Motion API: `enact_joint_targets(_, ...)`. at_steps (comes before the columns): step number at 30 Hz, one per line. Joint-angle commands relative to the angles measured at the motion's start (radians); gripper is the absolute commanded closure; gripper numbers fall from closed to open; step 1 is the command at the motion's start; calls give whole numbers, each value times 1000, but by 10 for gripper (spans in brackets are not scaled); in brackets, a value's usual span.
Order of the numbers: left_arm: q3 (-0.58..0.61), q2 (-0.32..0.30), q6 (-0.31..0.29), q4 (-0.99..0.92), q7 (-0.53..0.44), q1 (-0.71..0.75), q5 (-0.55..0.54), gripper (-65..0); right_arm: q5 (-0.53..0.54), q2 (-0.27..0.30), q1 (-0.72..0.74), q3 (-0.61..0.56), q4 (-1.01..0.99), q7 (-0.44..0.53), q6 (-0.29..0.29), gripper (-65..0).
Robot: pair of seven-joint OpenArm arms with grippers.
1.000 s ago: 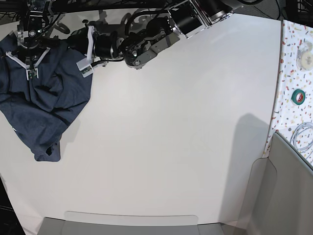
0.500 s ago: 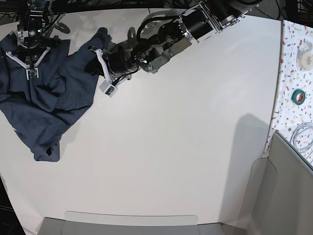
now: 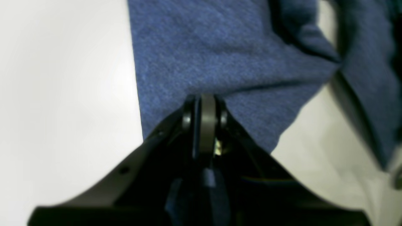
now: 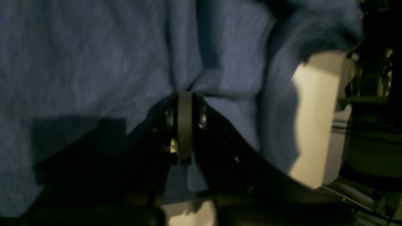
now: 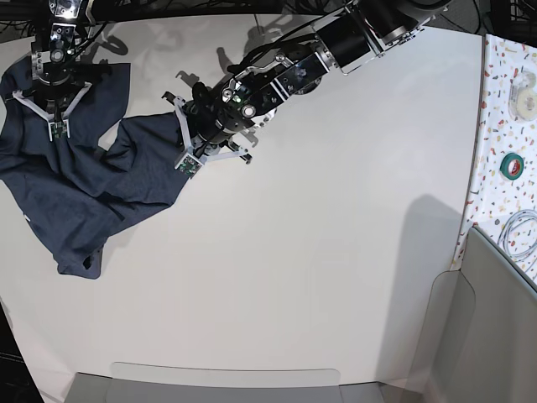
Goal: Layout the t-shirt on the table in an organized manner, then fold the t-shirt properly
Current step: 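Pull the shirt corner with the left gripper away from the right gripper, then grasp the shirt hem with the right gripper while left holds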
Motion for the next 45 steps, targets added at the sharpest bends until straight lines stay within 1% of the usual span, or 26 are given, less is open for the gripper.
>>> enact_joint_targets(1, -5, -33, 38, -13, 92, 3, 38, -37, -6, 14, 3, 6, 42, 16, -5, 0)
enact_joint_targets(5, -8, -106, 38, -13, 87, 3, 101, -37, -5, -19, 0, 5, 98, 16, -4, 0)
enact_joint_targets(8, -43, -174, 38, -13, 84, 3, 104, -37, -5, -19, -2, -11, 98, 16, -4, 0)
enact_joint_targets(11, -103, -221, 38, -13, 58, 6, 104, -37, -5, -8, -16, -40, 98, 16, -2, 0)
enact_joint_targets(14, -161, -274, 38, -13, 20, 32, 104, -38, -5, 20, -28, -68, 96, 16, -2, 0)
enact_joint_targets(16, -201, -309, 33, -13, 4, 40, 104, -38, -3, 57, -42, -91, 85, 16, -2, 0)
enact_joint_targets(19, -247, -344, 30, -14, -14, 61, 104, -39, -3, 104, -51, -135, 71, 16, -2, 0)
enact_joint_targets(23, -315, -372, 29, -14, -23, 81, 106, -40, -1, 173, -71, -207, 71, 20, -2, 0)
enact_joint_targets(25, -324, -390, 29, -14, -23, 92, 106, -40, -1, 193, -71, -233, 76, 22, -2, 0)
enact_joint_targets(28, -341, -412, 29, -13, -23, 124, 106, -40, 2, 193, -69, -244, 116, 22, -2, 0)
enact_joint_targets(30, -350, -412, 29, -13, -23, 141, 106, -40, 25, 184, -69, -244, 156, 22, -2, 0)
enact_joint_targets(34, -351, -409, 29, -13, -23, 152, 106, -40, 101, 189, -65, -238, 196, 22, -2, 0)
enact_joint_targets(36, -350, -407, 29, -13, -23, 163, 106, -40, 106, 189, -60, -236, 197, 22, -2, -1)
enact_joint_targets(38, -350, -407, 29, -13, -23, 175, 106, -40, 106, 184, -57, -235, 197, 22, -4, -52)
enact_joint_targets(41, -348, -407, 29, -13, -23, 180, 106, -40, 111, 172, -22, -235, 197, 22, -5, -177)
enact_joint_targets(43, -347, -406, 29, -13, -23, 180, 106, -40, 107, 135, 30, -239, 197, 22, -5, -266)
enact_joint_targets(45, -347, -404, 29, -13, -23, 181, 106, -40, 106, 104, 81, -246, 196, 16, -5, -333)
